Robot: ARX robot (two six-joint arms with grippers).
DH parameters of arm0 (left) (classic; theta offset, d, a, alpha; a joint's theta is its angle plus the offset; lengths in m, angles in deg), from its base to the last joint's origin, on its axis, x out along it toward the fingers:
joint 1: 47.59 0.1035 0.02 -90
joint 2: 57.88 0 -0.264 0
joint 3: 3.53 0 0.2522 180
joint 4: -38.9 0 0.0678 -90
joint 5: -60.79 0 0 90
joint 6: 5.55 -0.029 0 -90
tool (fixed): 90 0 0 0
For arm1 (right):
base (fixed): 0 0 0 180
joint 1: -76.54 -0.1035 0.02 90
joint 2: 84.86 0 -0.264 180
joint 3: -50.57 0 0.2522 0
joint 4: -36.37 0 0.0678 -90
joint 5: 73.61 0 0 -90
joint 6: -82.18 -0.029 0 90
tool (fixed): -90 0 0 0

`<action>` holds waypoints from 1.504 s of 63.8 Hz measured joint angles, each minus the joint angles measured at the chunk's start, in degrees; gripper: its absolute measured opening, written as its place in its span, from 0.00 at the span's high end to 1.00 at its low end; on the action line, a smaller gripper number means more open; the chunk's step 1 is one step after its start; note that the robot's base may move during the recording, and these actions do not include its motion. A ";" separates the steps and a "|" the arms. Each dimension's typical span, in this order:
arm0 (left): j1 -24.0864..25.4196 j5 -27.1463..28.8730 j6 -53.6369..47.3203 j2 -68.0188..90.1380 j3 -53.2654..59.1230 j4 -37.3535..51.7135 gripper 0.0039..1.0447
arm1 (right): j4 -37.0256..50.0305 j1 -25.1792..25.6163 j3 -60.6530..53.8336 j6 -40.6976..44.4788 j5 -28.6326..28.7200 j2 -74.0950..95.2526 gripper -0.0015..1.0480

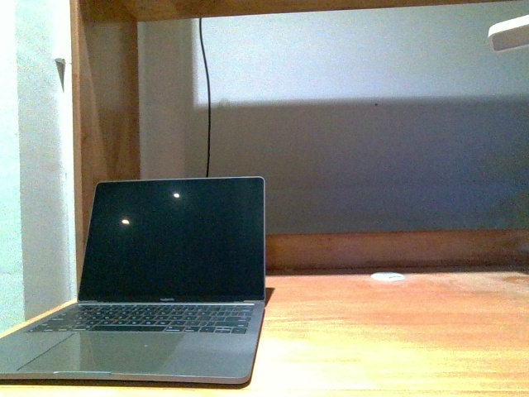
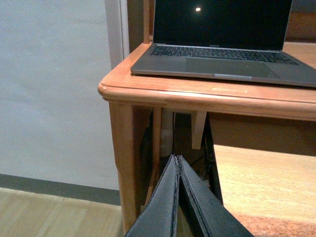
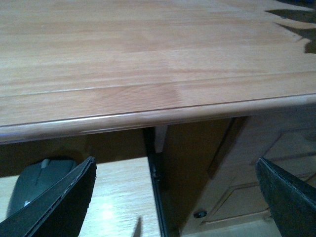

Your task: Place mouse

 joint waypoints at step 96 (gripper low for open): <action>0.00 0.02 -0.07 -0.31 0.28 0.00 0.07 | 22.21 -5.62 4.76 -0.04 -3.50 35.39 0.07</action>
